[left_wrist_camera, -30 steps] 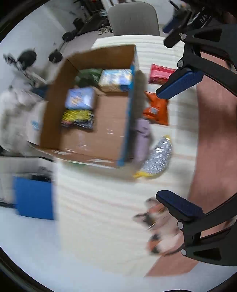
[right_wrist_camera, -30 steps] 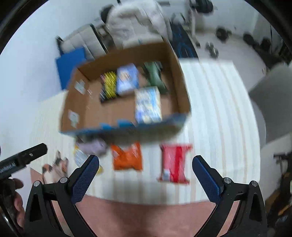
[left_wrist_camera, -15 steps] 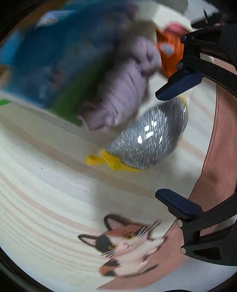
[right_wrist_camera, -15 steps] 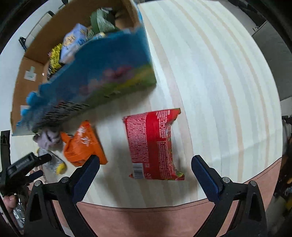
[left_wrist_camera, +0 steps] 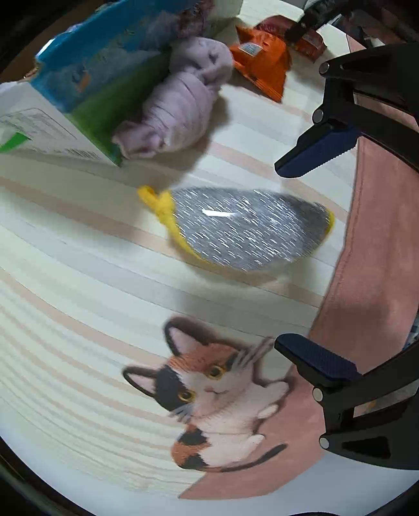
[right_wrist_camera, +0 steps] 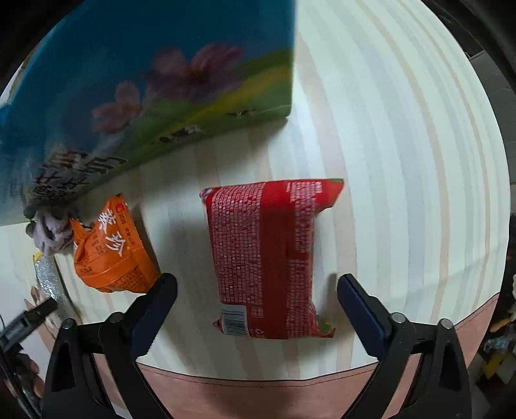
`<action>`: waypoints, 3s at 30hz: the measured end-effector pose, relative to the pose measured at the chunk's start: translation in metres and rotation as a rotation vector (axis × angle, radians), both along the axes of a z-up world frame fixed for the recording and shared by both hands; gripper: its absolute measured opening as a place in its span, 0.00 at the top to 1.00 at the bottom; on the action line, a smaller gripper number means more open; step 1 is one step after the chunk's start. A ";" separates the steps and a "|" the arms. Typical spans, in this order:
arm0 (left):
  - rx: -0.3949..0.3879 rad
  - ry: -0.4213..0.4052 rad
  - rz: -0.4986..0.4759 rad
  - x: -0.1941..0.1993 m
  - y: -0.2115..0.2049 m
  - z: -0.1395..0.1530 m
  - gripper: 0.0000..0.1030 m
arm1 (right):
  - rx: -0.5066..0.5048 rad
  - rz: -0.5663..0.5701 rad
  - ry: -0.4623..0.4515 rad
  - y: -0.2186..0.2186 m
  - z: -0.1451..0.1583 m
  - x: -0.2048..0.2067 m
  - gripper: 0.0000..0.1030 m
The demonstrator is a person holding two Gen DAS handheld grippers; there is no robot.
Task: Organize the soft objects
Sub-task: 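Grasp the silver sponge with left tool while right grasps red snack bag, then lower sponge and red bag into the box and open both tools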
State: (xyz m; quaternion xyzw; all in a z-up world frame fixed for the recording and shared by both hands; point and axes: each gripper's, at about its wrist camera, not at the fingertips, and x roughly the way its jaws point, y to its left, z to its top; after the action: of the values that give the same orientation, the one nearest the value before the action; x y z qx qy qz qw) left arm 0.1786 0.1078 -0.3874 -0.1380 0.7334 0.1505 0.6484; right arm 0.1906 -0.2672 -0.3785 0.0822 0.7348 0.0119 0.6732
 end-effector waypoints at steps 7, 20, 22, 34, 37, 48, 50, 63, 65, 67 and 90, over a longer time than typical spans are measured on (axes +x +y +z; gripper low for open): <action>-0.042 0.022 0.014 0.007 -0.001 -0.027 0.46 | -0.071 0.064 0.004 0.009 -0.001 -0.010 0.46; -0.005 0.048 -0.145 -0.097 -0.080 -0.038 0.52 | -0.031 0.157 0.082 0.027 -0.008 -0.096 0.49; 0.021 0.036 -0.176 -0.103 -0.093 -0.037 0.52 | -0.049 0.173 0.074 0.030 -0.008 -0.104 0.49; -0.003 -0.056 -0.216 -0.070 -0.098 0.006 0.53 | 0.042 0.192 0.022 0.066 0.036 -0.088 0.54; -0.047 -0.132 -0.233 -0.064 -0.106 0.048 0.53 | 0.099 0.210 -0.030 0.075 0.073 -0.085 0.54; -0.161 -0.369 -0.295 0.078 -0.092 0.182 0.53 | 0.261 0.216 -0.242 0.088 0.213 0.002 0.54; -0.188 -0.350 -0.271 0.111 -0.077 0.178 0.53 | 0.257 0.199 -0.253 0.086 0.211 0.025 0.54; -0.303 0.000 -0.251 0.239 -0.068 0.058 0.53 | 0.203 0.190 -0.065 0.123 0.116 0.148 0.54; -0.317 0.039 -0.250 0.244 -0.069 0.044 0.53 | 0.192 0.193 -0.041 0.127 0.103 0.154 0.54; -0.329 0.069 -0.250 0.247 -0.070 0.033 0.53 | 0.199 0.190 -0.017 0.129 0.093 0.157 0.54; -0.224 0.090 -0.287 0.236 -0.063 0.040 0.21 | 0.053 0.256 -0.004 0.151 0.093 0.176 0.16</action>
State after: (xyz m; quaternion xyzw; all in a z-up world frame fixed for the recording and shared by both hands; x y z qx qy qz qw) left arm 0.4144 0.0448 -0.3473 -0.0963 0.7861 -0.0203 0.6102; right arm 0.3664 -0.1165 -0.2855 0.0056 0.7373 0.1173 0.6653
